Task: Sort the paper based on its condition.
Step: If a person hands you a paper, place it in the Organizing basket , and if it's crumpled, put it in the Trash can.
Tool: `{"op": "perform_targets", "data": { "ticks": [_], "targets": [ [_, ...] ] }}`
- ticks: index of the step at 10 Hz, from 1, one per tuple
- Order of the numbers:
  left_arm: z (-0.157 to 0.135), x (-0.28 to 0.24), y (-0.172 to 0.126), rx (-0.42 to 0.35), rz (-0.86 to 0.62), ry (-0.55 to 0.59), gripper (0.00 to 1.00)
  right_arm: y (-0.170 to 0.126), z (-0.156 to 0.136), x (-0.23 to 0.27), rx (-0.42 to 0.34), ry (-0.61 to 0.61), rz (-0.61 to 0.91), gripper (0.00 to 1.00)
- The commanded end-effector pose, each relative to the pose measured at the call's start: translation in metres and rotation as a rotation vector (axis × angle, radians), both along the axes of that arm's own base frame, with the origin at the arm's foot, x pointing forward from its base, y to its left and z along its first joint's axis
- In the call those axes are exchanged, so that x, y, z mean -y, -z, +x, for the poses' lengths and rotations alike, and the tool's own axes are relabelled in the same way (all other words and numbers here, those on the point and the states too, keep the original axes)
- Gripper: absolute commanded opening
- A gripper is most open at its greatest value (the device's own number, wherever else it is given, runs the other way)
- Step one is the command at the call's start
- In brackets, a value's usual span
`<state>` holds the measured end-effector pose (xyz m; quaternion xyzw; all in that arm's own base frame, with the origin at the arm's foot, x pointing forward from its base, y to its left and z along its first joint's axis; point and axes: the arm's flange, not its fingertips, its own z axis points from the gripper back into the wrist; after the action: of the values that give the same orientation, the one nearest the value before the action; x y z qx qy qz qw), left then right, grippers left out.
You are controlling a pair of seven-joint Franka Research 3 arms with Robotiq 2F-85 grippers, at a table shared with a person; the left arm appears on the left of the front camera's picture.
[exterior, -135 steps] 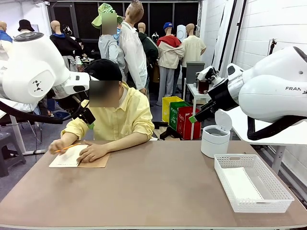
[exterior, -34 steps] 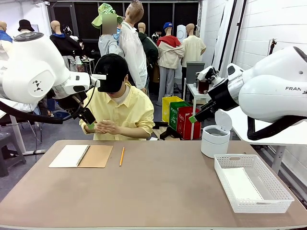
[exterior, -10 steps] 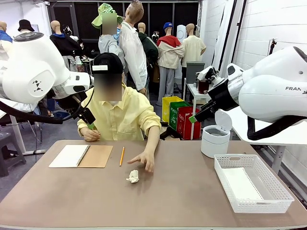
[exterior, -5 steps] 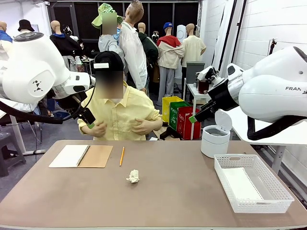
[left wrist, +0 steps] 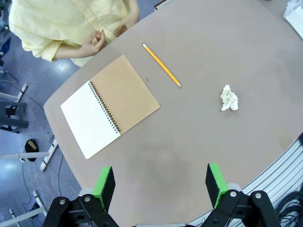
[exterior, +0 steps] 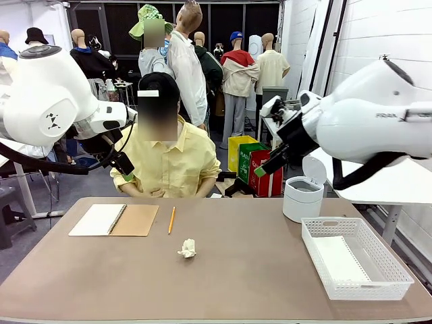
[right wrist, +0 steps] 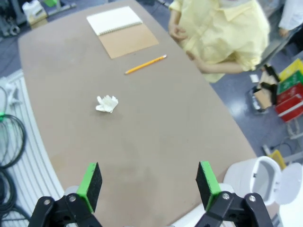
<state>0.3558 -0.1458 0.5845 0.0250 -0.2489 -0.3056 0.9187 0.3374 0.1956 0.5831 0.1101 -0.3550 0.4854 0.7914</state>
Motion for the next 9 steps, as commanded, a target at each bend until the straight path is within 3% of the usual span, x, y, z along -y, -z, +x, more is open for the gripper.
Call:
{"op": "perform_targets", "data": {
  "ticks": [1, 5, 9],
  "targets": [
    [0.0, -0.001, -0.001, 0.004, -0.004, -0.001, 1.0, -0.001, 0.025, -0.021, -0.02, -0.055, -0.097, 1.0],
    [0.0, -0.001, -0.001, 0.004, -0.004, -0.001, 1.0, 0.022, 0.044, -0.063, -0.063, -0.109, -0.156, 1.0],
    [0.0, -0.001, -0.001, 0.004, -0.004, -0.001, 1.0, 0.026, 0.038, -0.063, -0.06, -0.09, -0.14, 1.0]
  ]
}}
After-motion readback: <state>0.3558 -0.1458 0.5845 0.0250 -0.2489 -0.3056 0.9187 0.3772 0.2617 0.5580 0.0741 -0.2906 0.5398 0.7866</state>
